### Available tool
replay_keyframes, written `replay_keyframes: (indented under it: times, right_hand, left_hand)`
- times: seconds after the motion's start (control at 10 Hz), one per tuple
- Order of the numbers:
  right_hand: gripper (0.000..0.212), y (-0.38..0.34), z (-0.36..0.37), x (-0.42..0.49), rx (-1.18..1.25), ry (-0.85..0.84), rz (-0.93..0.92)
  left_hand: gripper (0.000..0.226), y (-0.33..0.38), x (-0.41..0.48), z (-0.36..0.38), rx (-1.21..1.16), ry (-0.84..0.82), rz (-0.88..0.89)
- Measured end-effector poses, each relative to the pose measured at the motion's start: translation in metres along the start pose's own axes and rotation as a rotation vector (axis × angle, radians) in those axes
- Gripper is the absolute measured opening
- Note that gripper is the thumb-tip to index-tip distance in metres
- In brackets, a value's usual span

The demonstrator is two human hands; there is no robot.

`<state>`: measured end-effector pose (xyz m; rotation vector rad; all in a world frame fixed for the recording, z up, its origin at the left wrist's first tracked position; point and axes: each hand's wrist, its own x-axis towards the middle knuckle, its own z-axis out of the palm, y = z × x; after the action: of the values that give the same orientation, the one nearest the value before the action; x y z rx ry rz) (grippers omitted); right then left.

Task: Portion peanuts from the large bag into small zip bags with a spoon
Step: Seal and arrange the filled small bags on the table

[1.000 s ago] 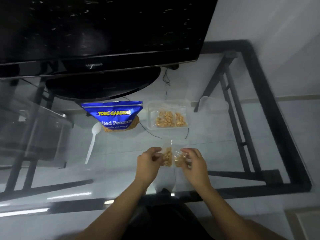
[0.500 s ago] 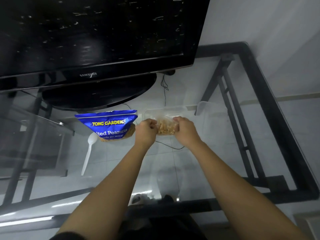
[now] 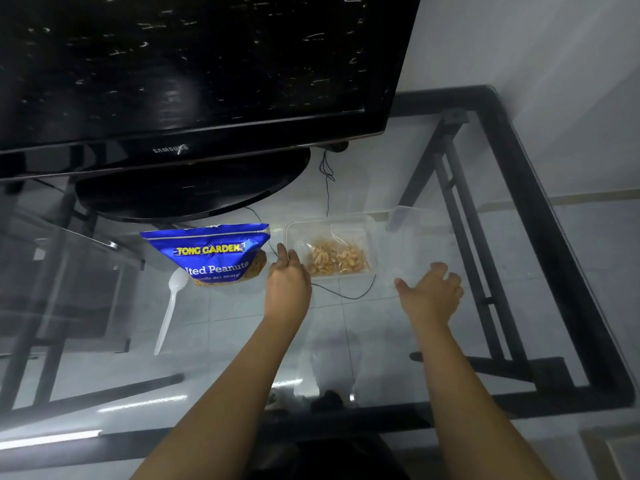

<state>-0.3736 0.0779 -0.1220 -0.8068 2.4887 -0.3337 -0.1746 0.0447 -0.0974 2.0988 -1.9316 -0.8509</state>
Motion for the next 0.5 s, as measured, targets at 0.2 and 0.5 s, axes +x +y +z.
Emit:
replay_keyframes:
  times: [0.2, 0.5]
  right_hand:
    - [0.046, -0.012, -0.012, -0.002, 0.402, 0.164, -0.1]
    - [0.042, -0.038, -0.056, -0.004, 1.265, 0.185, -0.219]
  left_hand:
    - [0.043, -0.003, 0.0, 0.003, -0.015, 0.002, -0.004]
    - [0.043, -0.001, -0.007, 0.001, -0.018, 0.217, 0.119]
